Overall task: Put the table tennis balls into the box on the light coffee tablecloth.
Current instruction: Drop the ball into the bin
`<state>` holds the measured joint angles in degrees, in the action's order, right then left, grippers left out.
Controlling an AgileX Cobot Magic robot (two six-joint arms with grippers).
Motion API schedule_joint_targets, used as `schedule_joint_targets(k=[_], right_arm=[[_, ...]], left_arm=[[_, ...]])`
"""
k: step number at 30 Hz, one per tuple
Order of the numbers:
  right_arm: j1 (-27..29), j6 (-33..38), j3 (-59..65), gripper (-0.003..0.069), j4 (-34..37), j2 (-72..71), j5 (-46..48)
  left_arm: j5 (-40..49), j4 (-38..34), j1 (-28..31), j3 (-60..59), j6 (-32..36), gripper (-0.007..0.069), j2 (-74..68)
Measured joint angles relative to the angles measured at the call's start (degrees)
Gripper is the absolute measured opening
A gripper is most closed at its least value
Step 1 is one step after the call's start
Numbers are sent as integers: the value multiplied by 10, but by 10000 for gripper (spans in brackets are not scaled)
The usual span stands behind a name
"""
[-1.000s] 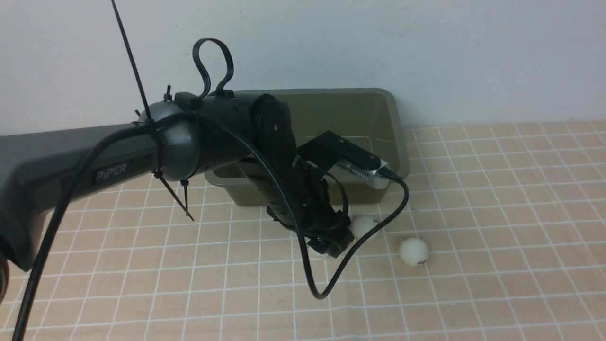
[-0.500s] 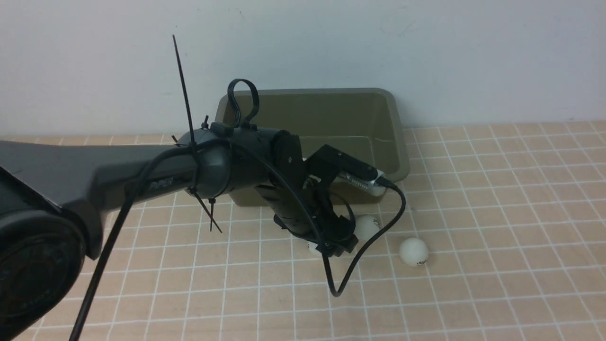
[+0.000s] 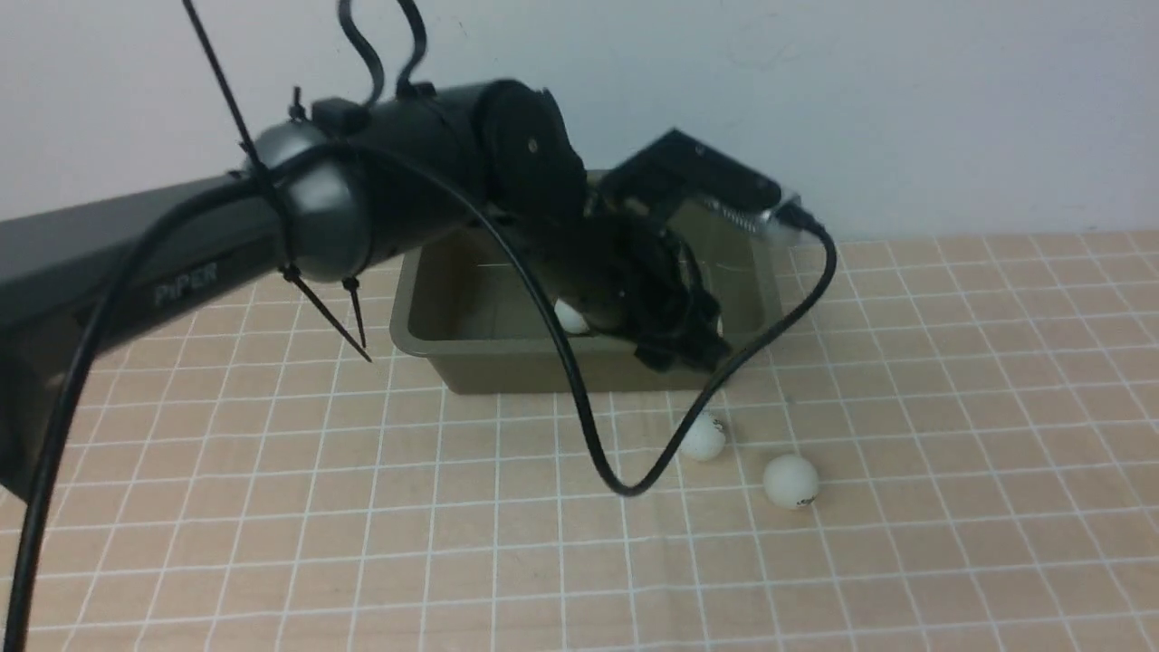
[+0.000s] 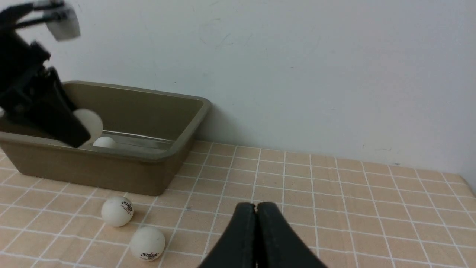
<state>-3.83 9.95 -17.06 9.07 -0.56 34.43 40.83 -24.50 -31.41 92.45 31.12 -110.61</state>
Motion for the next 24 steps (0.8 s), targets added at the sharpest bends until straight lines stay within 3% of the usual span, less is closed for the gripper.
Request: schedule_joint_targets(k=[11,14,16,18,21,24], right_arm=[[0,0,0,-18,0,0,0],[0,0,0,-18,0,0,0],[0,0,0,-18,0,0,0],[0,0,0,-18,0,0,0],[0,0,0,-18,0,0,0],[0,18,0,-18,0,0,0]], left_arm=[[44,5,134,96,1,321,-97],[55,6,160,114,0,383,-112],[64,7,179,126,-27,453,-113],[85,8,191,138,-62,470,-109],[147,21,203,160,-106,447,-96],[243,36,208,182,-106,317,-63]])
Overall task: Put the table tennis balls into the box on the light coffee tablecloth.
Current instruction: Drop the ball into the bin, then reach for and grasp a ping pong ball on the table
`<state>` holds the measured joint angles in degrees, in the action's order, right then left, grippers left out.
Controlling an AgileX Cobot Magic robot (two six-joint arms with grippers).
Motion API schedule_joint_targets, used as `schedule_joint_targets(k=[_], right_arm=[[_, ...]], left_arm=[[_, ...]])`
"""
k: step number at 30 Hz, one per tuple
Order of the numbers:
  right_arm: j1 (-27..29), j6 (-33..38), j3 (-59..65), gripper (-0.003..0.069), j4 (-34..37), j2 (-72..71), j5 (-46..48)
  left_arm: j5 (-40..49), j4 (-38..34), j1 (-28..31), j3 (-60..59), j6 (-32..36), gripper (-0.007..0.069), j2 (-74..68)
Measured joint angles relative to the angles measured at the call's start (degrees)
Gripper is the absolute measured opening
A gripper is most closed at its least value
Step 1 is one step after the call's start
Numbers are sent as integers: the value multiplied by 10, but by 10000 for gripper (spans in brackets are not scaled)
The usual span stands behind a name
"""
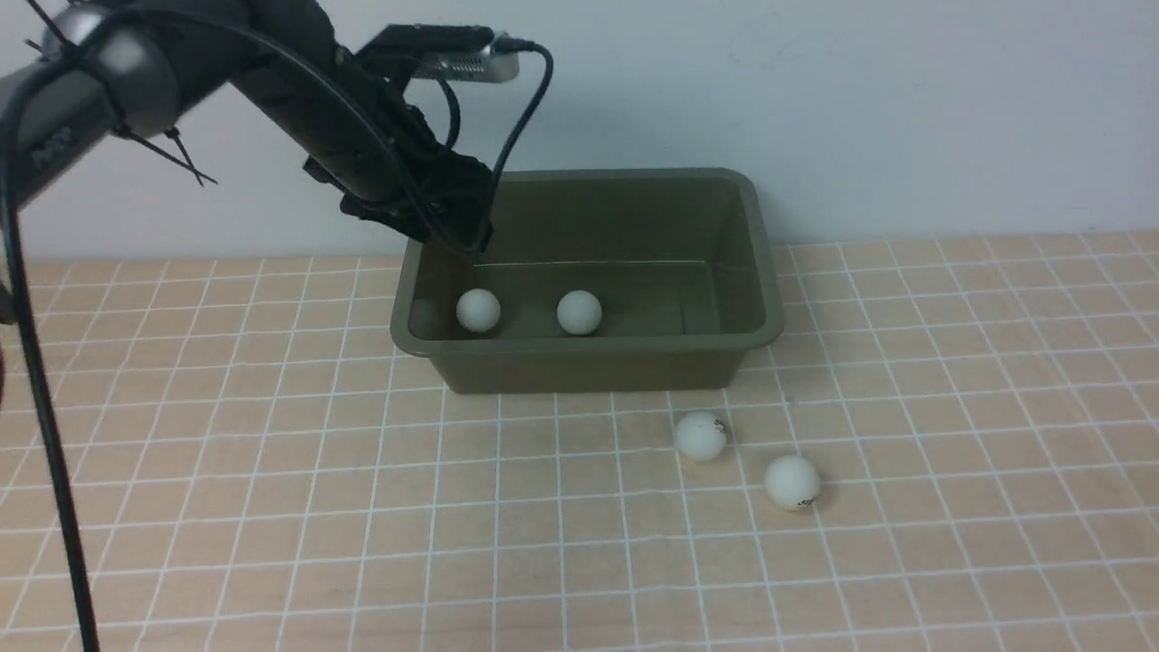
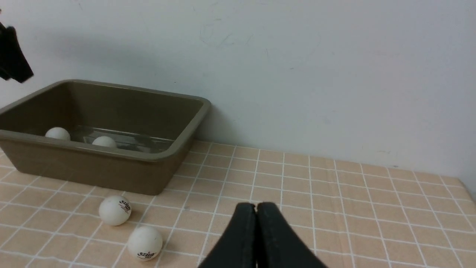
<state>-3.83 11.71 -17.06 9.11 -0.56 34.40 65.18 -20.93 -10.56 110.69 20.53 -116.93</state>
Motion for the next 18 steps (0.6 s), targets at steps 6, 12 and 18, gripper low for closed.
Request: schedule_joint_targets(k=[6,12,18], right_arm=[[0,70,0,-18,4,0,2],[0,153,-51,-18,90,74,36],[0,306,-170,-18,211,244,112]], left_arm=[[52,-66,-3,5,195,11,84],[62,-55,-6,5,138,-69,201],[66,91,-6,-23,58,-69,275]])
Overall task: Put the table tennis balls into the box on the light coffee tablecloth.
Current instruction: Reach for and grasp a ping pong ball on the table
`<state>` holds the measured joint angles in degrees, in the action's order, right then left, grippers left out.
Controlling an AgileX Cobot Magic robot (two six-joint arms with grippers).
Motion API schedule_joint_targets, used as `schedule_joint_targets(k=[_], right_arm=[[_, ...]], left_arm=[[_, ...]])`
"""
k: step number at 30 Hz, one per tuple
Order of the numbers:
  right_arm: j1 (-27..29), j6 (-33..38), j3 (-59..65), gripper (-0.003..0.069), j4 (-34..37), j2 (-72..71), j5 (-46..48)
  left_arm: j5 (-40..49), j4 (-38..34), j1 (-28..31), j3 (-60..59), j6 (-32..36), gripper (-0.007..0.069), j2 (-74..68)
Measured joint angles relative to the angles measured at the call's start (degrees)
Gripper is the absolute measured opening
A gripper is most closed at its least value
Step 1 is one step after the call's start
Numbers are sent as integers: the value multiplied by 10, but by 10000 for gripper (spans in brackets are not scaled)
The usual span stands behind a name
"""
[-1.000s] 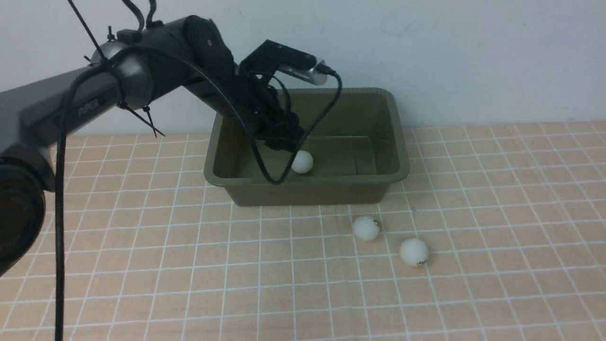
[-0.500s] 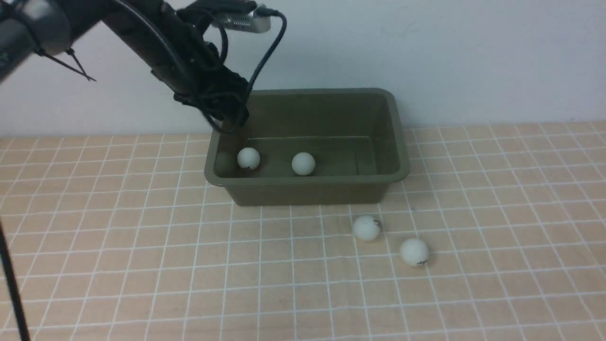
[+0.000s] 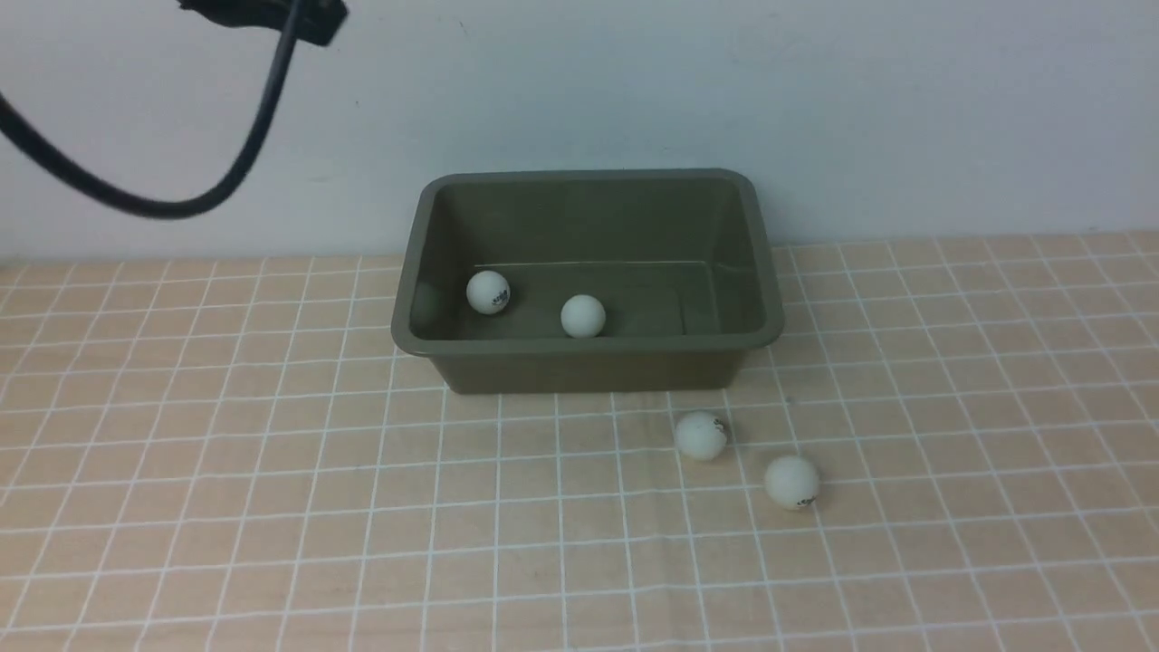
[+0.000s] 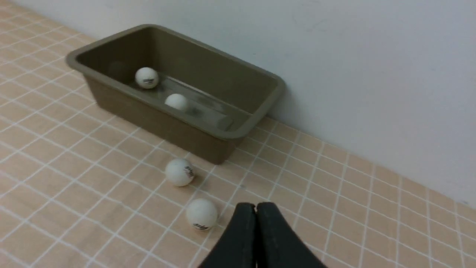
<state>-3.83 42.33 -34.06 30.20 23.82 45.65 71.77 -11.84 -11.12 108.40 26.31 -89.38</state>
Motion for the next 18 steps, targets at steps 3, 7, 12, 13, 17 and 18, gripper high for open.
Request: schedule_joint_targets(k=[3,7,12,13,17,18], right_arm=[[0,37,-61,-18,44,122,62],[-2,39,-139,-18,55,287,150],[-36,1,-237,-17,44,479,202],[-50,-12,-260,-15,33,516,205],[-110,-82,-340,-15,-45,637,208],[-126,-113,-362,-15,-76,670,208]], left_arm=[[2,31,0,-34,-12,-69,20],[4,11,0,-65,-14,-69,26],[4,-29,0,-72,-12,-69,26],[4,-35,0,-72,-11,-69,26],[4,-37,0,-72,-10,-69,26],[4,-37,0,-72,-10,-69,26]])
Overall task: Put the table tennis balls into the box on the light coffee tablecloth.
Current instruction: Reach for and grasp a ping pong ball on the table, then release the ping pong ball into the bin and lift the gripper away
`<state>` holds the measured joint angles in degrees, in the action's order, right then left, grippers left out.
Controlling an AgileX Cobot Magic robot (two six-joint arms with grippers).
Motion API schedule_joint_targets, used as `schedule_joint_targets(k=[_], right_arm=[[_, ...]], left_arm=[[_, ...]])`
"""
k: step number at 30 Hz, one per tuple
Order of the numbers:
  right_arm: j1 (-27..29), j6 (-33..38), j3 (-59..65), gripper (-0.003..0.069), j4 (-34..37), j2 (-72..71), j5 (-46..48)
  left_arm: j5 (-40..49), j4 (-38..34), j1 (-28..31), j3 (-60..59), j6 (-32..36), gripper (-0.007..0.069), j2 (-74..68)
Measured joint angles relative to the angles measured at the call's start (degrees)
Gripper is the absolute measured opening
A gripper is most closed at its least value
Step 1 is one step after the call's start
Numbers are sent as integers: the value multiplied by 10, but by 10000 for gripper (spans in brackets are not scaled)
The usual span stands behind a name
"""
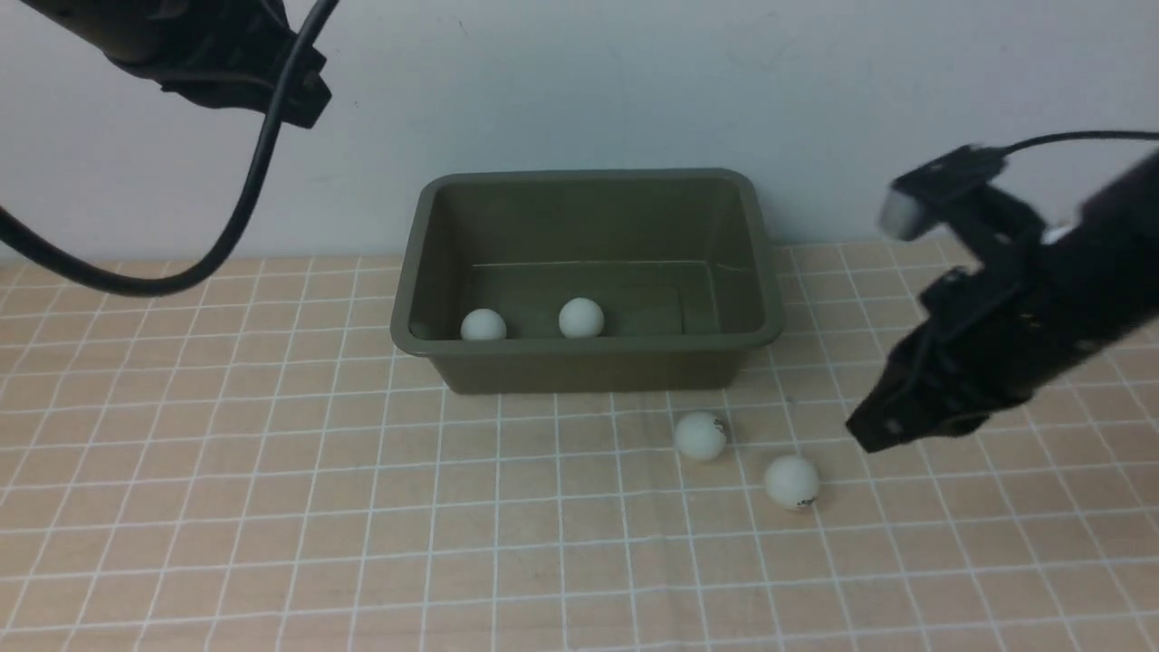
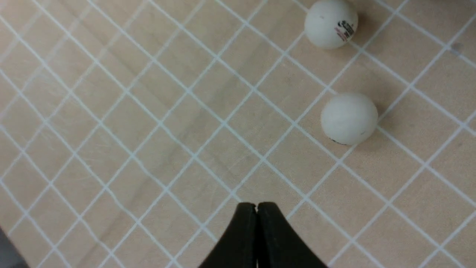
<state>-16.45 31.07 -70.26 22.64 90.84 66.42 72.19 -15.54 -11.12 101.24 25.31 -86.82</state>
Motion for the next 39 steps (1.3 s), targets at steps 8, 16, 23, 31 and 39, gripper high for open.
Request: schedule_joint_targets(k=[8,16,23,31,39], right_arm=[[-34,-146,-112,-15,-107,168,-15],[-36,-149,-121,-8,-108,170,-67],[-39,-147,-121,35,-109,130,-55],[-39,-169,-73,35,-133,22,-4],[-39,-174,81,35,-125,-109,-97]], left_arm=[[0,1,0,0,2,-69,0],[0,2,0,0,2,-69,0],[0,2,0,0,2,-69,0],[0,2,0,0,2,-69,0],[0,2,0,0,2,-69,0]])
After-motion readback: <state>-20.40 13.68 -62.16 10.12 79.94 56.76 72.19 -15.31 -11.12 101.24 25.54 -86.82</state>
